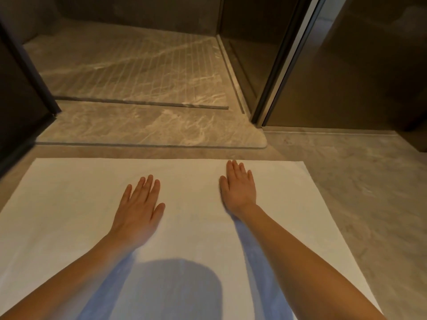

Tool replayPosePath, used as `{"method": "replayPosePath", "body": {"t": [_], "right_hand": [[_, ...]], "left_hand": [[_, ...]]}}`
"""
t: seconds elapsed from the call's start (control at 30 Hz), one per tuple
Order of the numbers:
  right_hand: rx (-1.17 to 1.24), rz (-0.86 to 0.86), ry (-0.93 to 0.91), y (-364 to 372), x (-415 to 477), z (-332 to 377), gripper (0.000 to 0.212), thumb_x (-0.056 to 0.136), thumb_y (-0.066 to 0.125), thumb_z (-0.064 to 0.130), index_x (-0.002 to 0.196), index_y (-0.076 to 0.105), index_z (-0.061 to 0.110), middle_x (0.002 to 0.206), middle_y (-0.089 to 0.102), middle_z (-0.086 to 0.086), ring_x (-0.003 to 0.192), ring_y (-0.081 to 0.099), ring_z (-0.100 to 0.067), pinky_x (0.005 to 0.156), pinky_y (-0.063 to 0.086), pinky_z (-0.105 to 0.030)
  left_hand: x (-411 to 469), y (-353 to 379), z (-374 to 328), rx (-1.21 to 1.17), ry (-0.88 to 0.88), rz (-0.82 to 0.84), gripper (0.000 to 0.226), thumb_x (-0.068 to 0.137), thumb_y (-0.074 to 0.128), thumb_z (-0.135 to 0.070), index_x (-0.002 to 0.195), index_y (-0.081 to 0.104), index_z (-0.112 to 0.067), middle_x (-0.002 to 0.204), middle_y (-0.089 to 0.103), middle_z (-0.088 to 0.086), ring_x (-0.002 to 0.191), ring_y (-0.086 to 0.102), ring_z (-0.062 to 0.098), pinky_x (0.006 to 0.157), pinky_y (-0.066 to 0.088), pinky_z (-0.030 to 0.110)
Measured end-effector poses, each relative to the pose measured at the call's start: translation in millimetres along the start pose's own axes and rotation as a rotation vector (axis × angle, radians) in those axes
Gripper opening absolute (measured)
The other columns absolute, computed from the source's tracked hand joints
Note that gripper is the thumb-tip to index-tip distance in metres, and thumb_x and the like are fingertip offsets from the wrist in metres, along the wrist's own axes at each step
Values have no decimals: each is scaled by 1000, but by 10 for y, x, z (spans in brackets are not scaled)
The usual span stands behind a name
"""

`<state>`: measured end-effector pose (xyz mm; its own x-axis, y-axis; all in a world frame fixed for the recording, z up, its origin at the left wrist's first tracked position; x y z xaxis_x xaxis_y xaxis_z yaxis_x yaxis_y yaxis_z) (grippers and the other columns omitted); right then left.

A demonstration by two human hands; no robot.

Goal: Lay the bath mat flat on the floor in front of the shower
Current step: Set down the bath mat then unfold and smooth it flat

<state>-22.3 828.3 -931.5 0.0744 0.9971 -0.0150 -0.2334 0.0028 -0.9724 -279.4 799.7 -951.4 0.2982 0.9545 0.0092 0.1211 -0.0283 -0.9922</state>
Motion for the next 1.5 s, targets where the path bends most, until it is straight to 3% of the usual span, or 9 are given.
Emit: {"method": "replayPosePath", "body": {"t": [0.1,0.17,0.27,0.77,0.87,0.97,1.07,1.17,1.5], "right_hand": [[69,-50,-195,48,-93,485,55,105,24,32,155,15,13,163,13,-5,150,6,-20,120,0,-36],[72,12,-226,181,-131,551,53,105,20,31,156,14,16,164,12,-1,150,3,-17,120,-3,-34],[46,25,-168,194,-53,203,54,105,18,35,156,10,20,164,8,4,150,-1,-14,120,-5,-33],[-51,26,225,-394,129,-2129,56,105,18,34,156,9,13,164,9,-5,150,5,-20,121,4,-37],[-94,-18,277,-537,110,-1852,57,105,18,34,155,11,7,163,11,-11,150,7,-24,121,6,-41],[10,-133,85,-396,-68,-867,56,105,25,31,154,16,6,162,13,-12,150,8,-25,121,0,-36],[125,-54,-99,60,-397,125,57,104,26,34,155,17,10,163,15,-7,150,8,-23,120,-2,-34],[111,-37,-118,219,-537,327,57,104,23,37,155,17,14,163,16,-4,150,6,-18,119,-7,-33],[-38,-83,211,-264,-965,-1738,56,105,26,33,156,13,15,163,14,-3,150,7,-18,121,2,-35]], "left_hand": [[246,-122,-508,-16,163,-79,64,96,9,-40,153,20,-12,161,16,4,148,11,20,118,0,36],[486,-99,-863,-41,225,-80,58,100,12,-35,154,14,-15,162,11,2,149,6,18,118,-5,33],[707,83,-1030,2,215,-18,56,102,12,-37,155,2,-19,163,0,-2,149,-4,15,119,-6,34],[705,165,-967,-68,215,-13,68,92,-4,-48,154,3,-21,160,-4,-8,147,-9,7,121,-1,34],[702,144,-981,-73,222,-10,70,92,-4,-47,155,7,-20,161,0,-6,148,-4,10,121,0,34],[699,135,-992,-46,224,-17,70,92,-4,-46,154,10,-18,162,5,-4,149,1,13,121,2,36],[692,132,-974,-61,224,-25,70,92,1,-46,154,15,-17,161,9,-3,148,6,12,120,3,35],[697,148,-974,-58,235,-26,70,91,2,-46,154,15,-17,161,11,-3,148,7,13,120,3,35],[707,183,-946,-80,220,-15,67,94,5,-47,154,13,-18,161,7,-5,148,2,10,120,3,36]]}}
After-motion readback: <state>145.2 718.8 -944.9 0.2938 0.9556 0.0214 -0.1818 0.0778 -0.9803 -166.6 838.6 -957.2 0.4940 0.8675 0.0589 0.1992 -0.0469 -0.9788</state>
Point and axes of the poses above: each hand's wrist, its own x-axis towards the middle knuckle, its own y-axis out of the palm, z = x × y, the point moved 7 cm from there along x, towards the middle knuckle
